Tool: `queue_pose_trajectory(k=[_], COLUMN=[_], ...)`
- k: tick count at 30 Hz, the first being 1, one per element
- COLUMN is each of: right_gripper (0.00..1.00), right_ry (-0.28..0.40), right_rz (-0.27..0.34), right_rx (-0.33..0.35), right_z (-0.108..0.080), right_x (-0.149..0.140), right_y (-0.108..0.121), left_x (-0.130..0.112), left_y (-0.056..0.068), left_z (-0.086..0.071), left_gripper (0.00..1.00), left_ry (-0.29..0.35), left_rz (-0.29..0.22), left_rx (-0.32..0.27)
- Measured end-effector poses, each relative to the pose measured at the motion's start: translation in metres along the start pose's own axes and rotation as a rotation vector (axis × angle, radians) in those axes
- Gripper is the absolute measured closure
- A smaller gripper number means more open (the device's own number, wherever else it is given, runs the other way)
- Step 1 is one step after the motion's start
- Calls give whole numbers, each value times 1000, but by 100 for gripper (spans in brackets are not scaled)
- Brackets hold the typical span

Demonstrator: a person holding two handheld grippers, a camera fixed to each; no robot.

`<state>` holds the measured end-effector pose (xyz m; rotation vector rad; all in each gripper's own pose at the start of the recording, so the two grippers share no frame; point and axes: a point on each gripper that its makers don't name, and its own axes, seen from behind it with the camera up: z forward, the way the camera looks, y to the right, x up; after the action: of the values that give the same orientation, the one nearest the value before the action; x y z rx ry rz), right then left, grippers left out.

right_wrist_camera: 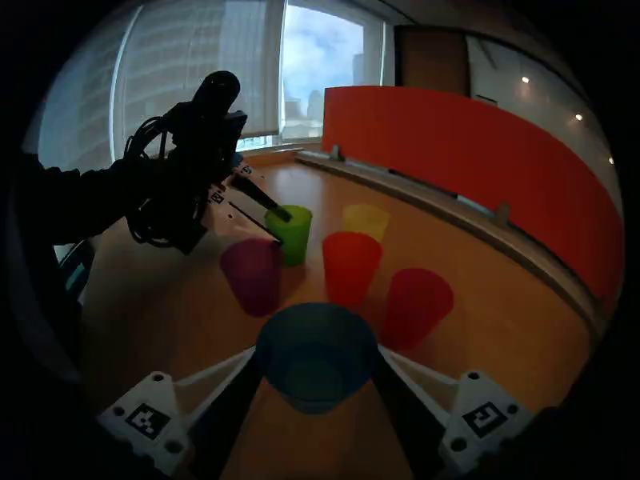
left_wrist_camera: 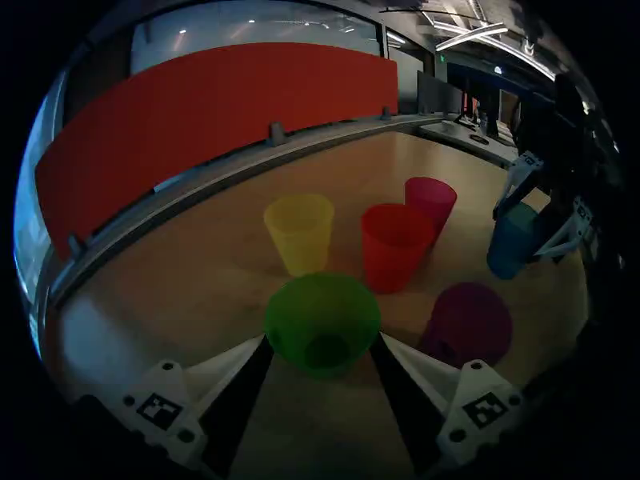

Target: Pour water

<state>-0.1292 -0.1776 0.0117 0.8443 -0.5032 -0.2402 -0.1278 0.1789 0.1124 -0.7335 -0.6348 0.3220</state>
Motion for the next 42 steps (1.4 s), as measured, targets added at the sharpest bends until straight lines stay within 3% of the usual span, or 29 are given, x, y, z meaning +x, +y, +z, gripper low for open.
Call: queue_pose_trajectory(k=[17,26,33,42], right_gripper=[9,9,9,9], right_ry=[-3,3,15,43], right_rz=[-4,-3,-8,-14], right_rx=[-3,-1,-10,-18], right_z=[0,-1,-5,-14], right_x=[-1,0,6,23], right_y=[1,0,0,-3], left_x=[7,12,29,50], left_y=[-2,-6,-3,4], left_z=[12,8,-10,-49], left_gripper=[15,17,17,17], left_ry=[8,36,100,185], left_rz=[-9,-15,-71,-108], left_rx=[-3,16,-6,-28])
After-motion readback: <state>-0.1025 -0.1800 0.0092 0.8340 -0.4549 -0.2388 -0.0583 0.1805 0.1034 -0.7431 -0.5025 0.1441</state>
